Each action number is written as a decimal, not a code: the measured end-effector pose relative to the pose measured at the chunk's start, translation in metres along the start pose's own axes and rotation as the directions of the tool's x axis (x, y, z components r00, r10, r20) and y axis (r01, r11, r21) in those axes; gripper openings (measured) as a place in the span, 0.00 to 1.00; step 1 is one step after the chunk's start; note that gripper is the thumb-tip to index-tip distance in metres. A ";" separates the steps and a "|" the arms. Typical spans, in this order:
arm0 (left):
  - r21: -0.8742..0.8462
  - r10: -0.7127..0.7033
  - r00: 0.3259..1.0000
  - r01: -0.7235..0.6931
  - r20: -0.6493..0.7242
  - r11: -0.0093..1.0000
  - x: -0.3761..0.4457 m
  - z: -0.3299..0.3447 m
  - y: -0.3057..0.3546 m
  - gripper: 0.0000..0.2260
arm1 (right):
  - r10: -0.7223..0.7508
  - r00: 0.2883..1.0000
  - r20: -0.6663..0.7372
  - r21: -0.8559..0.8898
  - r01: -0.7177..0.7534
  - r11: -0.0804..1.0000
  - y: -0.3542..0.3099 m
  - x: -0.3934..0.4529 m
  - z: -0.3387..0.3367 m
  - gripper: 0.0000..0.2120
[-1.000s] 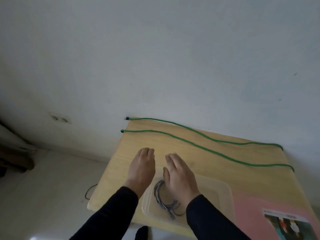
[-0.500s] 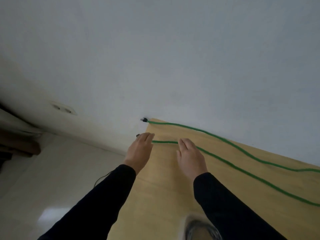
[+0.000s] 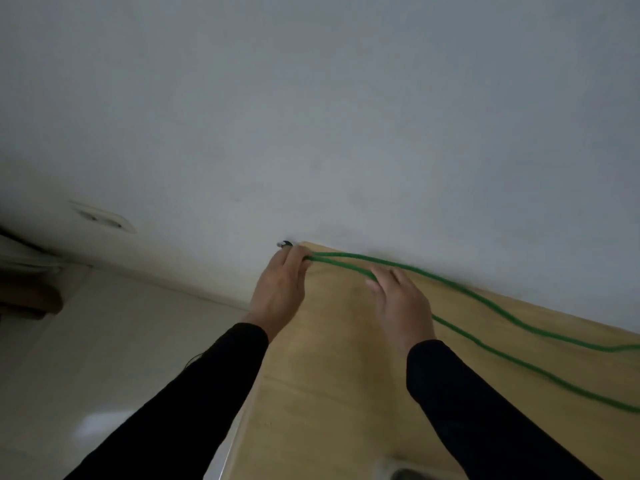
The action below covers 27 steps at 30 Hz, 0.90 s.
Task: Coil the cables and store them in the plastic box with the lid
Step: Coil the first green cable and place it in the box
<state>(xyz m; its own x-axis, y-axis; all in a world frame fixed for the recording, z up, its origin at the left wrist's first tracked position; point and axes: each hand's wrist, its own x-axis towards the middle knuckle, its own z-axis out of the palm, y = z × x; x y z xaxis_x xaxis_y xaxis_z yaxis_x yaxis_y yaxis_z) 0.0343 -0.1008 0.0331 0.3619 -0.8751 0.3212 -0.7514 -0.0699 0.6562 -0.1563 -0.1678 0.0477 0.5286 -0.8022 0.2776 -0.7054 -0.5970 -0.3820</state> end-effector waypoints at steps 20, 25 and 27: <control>-0.958 -0.122 0.952 0.270 0.281 -0.099 0.004 -0.044 0.268 0.14 | -0.003 0.980 -0.197 0.427 0.088 0.900 0.032 -0.023 -0.213 0.19; -0.936 -0.275 0.952 0.027 0.131 -0.352 0.009 -0.052 0.326 0.14 | -0.046 0.999 -0.020 0.374 0.050 0.926 0.054 -0.079 -0.224 0.19; -0.969 -0.324 0.944 -0.030 0.053 -0.245 0.008 -0.055 0.340 0.13 | -0.170 0.983 0.062 0.219 0.153 0.964 0.057 -0.097 -0.237 0.19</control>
<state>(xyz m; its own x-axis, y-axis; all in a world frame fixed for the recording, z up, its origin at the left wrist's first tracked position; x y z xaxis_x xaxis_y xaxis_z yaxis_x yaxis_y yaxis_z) -0.1879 -0.1052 0.2960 0.5563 -0.8292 0.0542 0.7080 0.5071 0.4916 -0.3598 -0.1253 0.2076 0.6691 -0.6870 0.2834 -0.4957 -0.6967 -0.5186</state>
